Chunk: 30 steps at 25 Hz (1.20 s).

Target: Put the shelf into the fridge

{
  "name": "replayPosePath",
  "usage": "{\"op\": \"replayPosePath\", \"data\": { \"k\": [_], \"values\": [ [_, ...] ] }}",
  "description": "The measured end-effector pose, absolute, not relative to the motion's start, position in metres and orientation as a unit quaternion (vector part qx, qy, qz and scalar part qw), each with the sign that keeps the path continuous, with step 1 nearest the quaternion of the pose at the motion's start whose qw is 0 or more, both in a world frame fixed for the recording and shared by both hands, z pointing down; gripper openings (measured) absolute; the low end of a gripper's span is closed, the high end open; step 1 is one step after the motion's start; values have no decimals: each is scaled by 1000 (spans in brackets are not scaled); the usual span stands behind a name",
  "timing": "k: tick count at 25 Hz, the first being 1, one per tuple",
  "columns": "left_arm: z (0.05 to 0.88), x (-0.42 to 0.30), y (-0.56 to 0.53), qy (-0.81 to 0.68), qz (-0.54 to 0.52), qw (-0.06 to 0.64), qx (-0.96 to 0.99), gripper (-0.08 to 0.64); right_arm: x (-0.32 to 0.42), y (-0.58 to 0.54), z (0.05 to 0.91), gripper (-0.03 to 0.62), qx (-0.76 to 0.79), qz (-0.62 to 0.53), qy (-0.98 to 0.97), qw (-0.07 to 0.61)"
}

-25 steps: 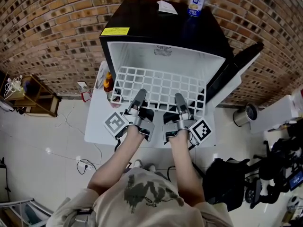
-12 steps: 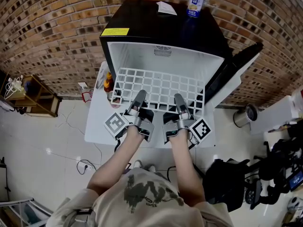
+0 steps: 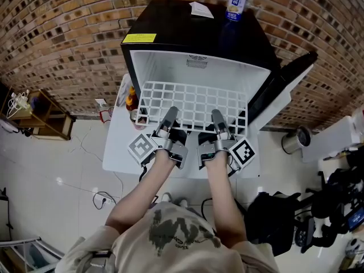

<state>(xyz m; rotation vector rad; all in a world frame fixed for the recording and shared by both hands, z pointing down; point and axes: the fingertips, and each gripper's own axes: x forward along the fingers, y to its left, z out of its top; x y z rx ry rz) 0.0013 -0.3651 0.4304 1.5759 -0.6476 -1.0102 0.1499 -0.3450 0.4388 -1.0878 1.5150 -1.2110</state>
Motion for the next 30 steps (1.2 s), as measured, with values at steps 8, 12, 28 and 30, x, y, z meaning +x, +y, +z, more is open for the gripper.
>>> {"op": "replayPosePath", "data": {
  "k": [8, 12, 28, 30],
  "values": [
    [429, 2, -381, -282, -422, 537, 674, 12, 151, -358, 436, 29, -453, -477, 612, 440],
    [425, 4, -388, -276, -431, 537, 671, 14, 153, -366, 434, 32, -457, -466, 614, 444],
    [425, 5, -422, -300, -403, 513, 696, 29, 159, -394, 427, 39, -473, -454, 614, 439],
    [424, 6, -427, -302, -401, 513, 696, 31, 160, -398, 427, 41, -475, -452, 614, 440]
  ]
}}
